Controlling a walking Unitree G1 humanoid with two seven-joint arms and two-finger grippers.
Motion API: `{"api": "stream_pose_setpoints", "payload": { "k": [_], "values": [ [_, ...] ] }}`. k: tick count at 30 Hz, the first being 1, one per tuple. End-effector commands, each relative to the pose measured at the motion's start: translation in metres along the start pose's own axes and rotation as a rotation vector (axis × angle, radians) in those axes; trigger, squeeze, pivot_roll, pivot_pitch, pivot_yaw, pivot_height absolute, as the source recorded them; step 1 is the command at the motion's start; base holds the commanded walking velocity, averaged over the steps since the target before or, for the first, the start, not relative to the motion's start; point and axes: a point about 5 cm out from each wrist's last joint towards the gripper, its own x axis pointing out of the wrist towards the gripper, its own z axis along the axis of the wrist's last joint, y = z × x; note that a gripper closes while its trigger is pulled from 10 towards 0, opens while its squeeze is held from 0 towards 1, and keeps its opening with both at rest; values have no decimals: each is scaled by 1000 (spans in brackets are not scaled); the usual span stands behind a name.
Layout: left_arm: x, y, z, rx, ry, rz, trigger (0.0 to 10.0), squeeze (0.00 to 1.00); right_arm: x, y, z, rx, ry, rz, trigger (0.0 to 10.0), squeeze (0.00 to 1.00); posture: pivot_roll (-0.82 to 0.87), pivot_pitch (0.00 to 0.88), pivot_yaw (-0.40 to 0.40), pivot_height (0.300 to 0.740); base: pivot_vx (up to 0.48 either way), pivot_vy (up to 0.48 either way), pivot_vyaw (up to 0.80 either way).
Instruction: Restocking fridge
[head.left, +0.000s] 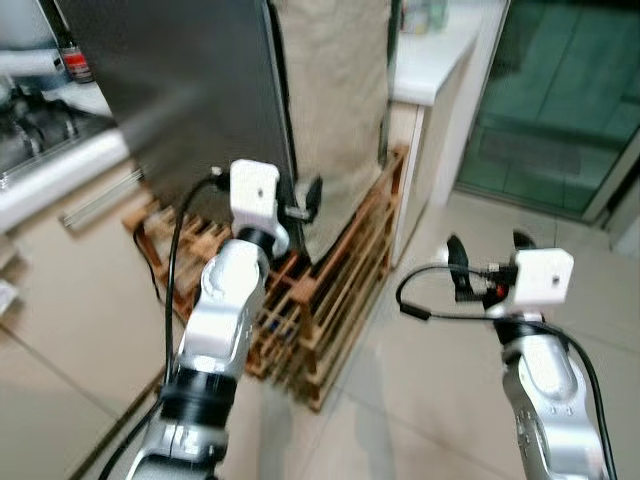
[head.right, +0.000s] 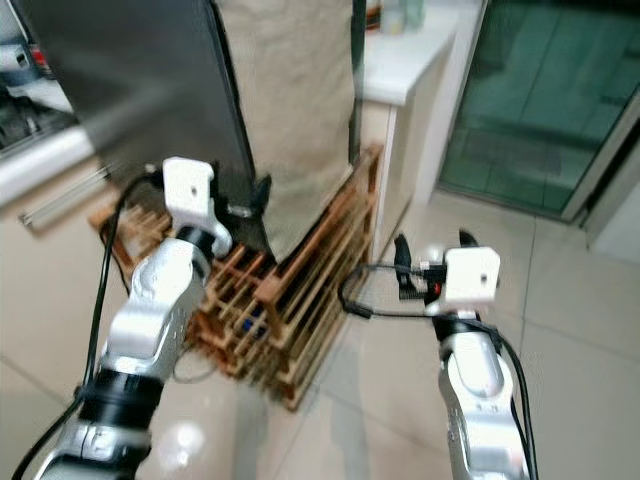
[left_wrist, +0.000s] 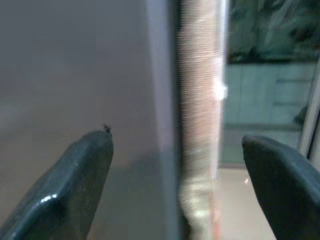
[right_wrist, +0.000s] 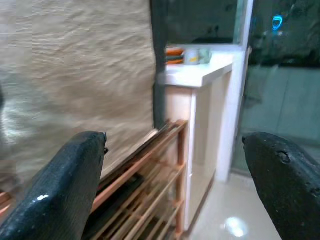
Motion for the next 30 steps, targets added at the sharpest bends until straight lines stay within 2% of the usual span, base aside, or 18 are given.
{"api": "stream_pose_setpoints", "payload": {
  "k": [1, 7, 14, 19, 24, 30],
  "values": [
    [4, -8, -2, -8, 19, -24, 10000, 0, 0, -12, 2, -15, 0, -35, 10000, 0, -98, 0, 60, 740, 0, 0, -781],
    [5, -11, -5, 20, 40, -30, 10000, 0, 0, -13, 1, -10, 2, -42, 10000, 0, -99, 0, 58, 740, 0, 0, -781],
    [4, -1, -7, -47, 33, 9, 10000, 0, 0, -13, 0, -10, 2, -42, 10000, 0, -99, 0, 58, 740, 0, 0, -781],
    [3, -3, -6, -61, 19, -33, 10000, 0, 0, -14, 0, -6, 1, -45, 10000, 0, -99, 0, 57, 740, 0, 384, 0],
    [6, -2, -3, -18, 9, -52, 10000, 0, 1, -12, 0, -9, 1, -39, 10000, 0, -100, 0, 58, 740, 0, 452, 0],
    [9, -5, -3, 0, 19, -25, 10000, 0, 1, -13, -1, -11, 7, -40, 10000, 0, -103, 0, 59, 740, 0, 0, -730]
  ]
}}
